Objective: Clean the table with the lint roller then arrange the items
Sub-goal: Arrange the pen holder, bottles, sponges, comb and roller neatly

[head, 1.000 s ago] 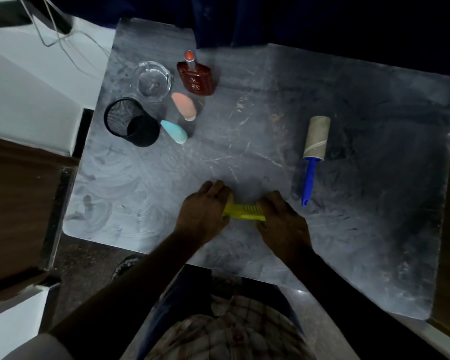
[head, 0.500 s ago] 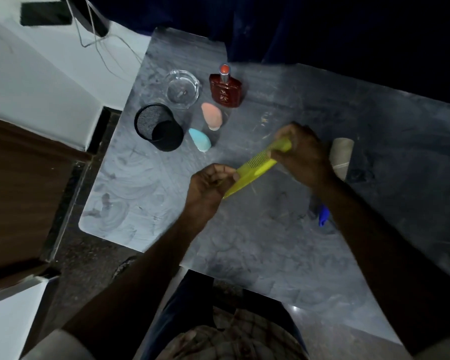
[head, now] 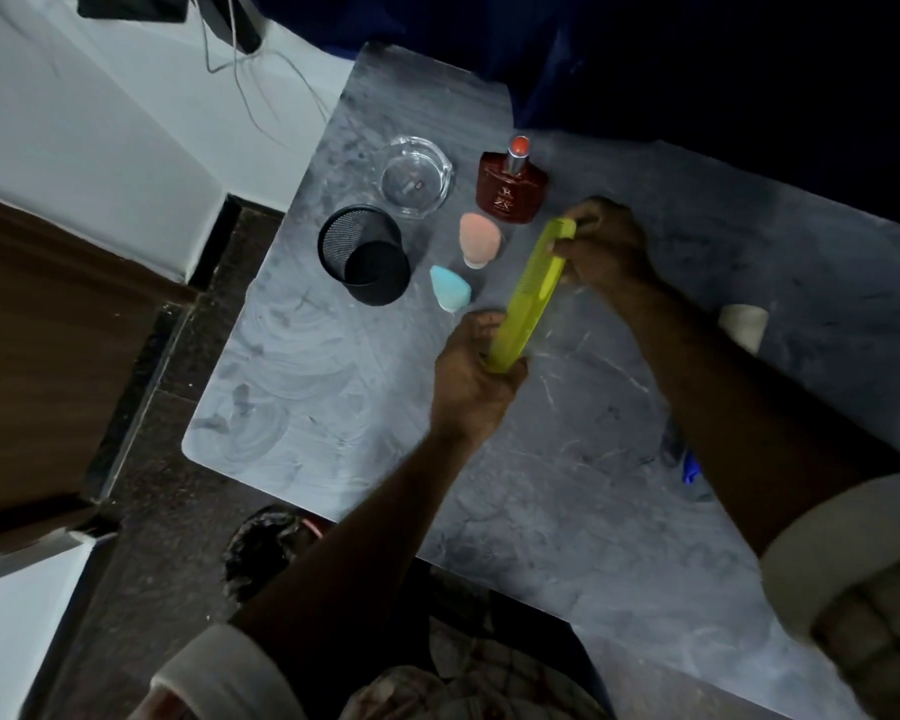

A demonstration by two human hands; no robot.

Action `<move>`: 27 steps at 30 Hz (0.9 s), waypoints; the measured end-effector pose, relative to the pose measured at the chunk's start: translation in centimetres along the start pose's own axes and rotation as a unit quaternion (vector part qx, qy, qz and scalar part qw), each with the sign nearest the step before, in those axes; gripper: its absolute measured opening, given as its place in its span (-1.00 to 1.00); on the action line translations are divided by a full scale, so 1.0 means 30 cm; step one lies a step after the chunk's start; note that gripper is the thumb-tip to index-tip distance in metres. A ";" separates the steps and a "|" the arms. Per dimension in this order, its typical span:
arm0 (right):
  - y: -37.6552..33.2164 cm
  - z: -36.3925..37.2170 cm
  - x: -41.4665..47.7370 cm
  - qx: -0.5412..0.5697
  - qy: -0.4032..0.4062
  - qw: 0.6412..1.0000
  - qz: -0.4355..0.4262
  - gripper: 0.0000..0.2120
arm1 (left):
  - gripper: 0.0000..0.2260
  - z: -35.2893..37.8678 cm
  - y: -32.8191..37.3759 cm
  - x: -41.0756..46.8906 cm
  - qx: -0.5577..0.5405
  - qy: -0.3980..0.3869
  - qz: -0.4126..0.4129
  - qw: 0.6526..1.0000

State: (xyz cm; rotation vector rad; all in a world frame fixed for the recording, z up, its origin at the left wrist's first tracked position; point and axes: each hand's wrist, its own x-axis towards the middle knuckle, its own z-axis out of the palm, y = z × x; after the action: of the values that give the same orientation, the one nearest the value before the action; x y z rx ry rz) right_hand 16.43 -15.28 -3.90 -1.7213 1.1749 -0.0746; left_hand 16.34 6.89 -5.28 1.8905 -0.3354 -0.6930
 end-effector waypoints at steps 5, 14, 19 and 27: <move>-0.015 0.013 0.042 -0.082 0.019 0.996 -0.029 -0.69 | -0.52 -0.024 -0.019 0.019 0.156 -0.045 0.097 0.982; -0.034 0.012 0.056 -0.250 0.062 0.964 -0.059 -0.66 | -0.49 -0.017 -0.031 0.023 0.294 -0.075 0.138 0.943; -0.036 0.010 0.042 -0.279 0.076 0.954 -0.074 -0.67 | -0.49 0.001 -0.035 0.014 0.338 -0.081 0.123 0.929; -0.022 0.017 0.027 -0.304 0.089 0.943 -0.098 -0.65 | -0.50 0.013 -0.032 0.010 0.358 -0.063 0.135 0.922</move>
State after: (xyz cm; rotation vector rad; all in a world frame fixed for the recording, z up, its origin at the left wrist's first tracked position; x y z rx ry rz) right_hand 17.57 -15.53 -4.02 -2.4181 1.2308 0.0172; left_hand 16.27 6.85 -6.36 2.4159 -1.0244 -0.5382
